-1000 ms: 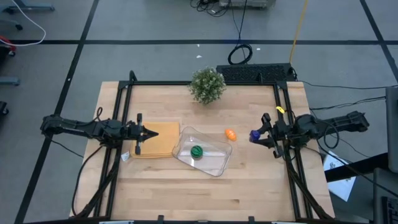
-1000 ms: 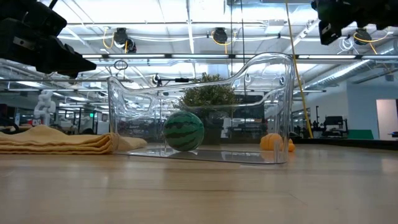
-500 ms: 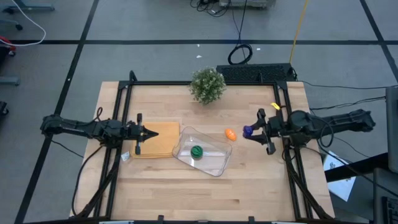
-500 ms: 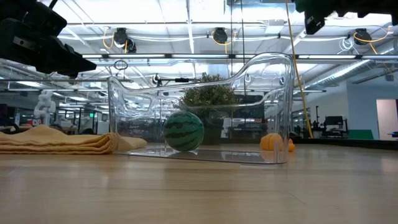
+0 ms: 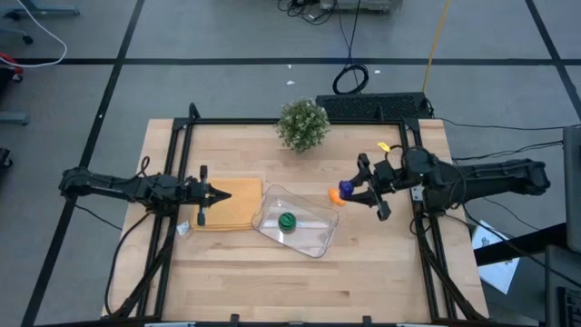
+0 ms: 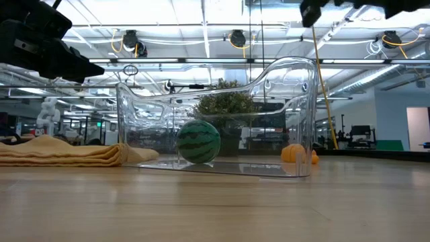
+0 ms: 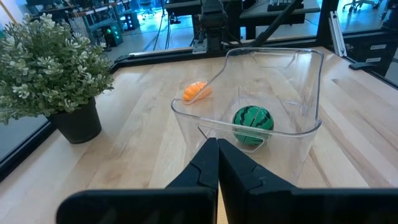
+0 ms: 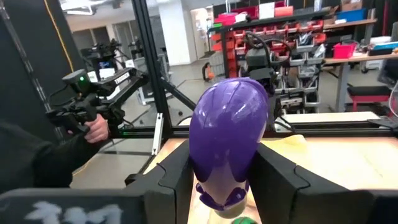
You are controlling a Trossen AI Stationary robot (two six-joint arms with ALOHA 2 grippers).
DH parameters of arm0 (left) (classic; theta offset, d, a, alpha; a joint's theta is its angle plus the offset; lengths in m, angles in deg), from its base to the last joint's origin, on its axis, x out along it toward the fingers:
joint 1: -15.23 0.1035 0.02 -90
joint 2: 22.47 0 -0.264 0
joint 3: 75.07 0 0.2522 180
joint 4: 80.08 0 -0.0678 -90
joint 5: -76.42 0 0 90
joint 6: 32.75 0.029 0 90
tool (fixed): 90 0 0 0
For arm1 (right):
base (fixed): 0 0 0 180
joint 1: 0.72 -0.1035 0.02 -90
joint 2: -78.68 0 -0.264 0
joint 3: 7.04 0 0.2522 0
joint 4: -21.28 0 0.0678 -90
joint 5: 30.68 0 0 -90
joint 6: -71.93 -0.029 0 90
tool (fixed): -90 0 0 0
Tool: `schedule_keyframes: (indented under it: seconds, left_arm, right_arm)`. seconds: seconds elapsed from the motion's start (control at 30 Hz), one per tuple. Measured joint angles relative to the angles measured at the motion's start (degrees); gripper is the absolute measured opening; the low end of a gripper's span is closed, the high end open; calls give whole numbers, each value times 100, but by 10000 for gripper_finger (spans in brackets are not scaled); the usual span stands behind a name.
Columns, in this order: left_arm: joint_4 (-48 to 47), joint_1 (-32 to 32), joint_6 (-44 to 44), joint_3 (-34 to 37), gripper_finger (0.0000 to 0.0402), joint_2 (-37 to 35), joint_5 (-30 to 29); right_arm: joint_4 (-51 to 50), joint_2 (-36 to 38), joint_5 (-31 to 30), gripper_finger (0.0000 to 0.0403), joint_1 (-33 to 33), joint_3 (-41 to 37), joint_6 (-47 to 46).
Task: Pick and placing Produce into tupperware
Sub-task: Put the eggplant into the transparent bin
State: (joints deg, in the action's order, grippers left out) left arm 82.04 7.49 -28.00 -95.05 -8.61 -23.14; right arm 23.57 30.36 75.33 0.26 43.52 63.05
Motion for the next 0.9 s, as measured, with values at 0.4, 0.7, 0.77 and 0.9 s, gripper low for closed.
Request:
schedule_keyframes:
  seconds: [0.4,0.7,0.77,0.9]
  left_arm:
    - [-30,1,0,0,3,0,0]
    - [-31,0,-4,2,3,-1,-2]
    - [-33,-1,-6,2,3,-2,-2]
    - [-37,-1,-6,2,3,-2,0]
  right_arm:
    - [-45,-1448,973,123,283,1170,-61]
    - [-762,-2236,1423,123,513,2084,-48]
    - [-854,-2327,1427,123,513,2179,-5]
    - [-881,-2432,1433,123,525,2281,-27]
